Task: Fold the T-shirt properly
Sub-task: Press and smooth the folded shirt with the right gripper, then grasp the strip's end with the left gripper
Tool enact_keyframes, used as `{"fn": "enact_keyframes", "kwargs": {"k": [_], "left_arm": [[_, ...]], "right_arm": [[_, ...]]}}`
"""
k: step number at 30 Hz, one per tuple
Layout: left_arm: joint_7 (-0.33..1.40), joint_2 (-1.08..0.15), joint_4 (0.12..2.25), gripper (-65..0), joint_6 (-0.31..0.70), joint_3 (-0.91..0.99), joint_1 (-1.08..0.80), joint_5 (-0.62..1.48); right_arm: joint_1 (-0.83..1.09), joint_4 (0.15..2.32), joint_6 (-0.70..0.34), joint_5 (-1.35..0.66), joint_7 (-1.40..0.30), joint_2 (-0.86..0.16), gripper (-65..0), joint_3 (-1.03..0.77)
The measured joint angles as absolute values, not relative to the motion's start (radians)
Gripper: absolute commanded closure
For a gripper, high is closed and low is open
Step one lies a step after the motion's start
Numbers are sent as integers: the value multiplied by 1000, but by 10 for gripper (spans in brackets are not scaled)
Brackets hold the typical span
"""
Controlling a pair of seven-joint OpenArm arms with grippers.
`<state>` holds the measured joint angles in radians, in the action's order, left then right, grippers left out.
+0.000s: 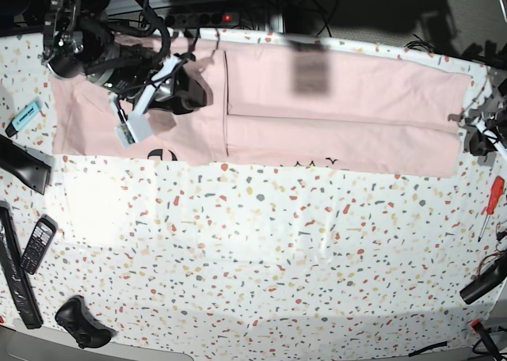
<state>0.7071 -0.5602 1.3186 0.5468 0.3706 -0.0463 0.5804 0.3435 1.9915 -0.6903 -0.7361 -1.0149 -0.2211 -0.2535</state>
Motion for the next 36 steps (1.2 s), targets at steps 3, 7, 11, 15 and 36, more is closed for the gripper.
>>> {"fn": "enact_keyframes", "kwargs": {"k": [3, 7, 11, 15, 36], "left_arm": [[707, -561, 1319, 0, 547, 371, -46, 581], [719, -561, 1319, -268, 546, 371, -46, 582], [742, -561, 1319, -316, 547, 371, -46, 584], [779, -560, 1319, -316, 547, 371, -47, 657], [784, -507, 1183, -298, 591, 371, -44, 753]], "right_arm": [[344, 1991, -690, -736, -1015, -221, -161, -253], [344, 1991, -690, -736, -1015, -221, -161, -253], [344, 1991, -690, -736, -1015, -221, -161, -253], [344, 1991, -690, -736, -1015, -221, -161, -253], [344, 1991, -690, -736, -1015, -221, -161, -253]]}}
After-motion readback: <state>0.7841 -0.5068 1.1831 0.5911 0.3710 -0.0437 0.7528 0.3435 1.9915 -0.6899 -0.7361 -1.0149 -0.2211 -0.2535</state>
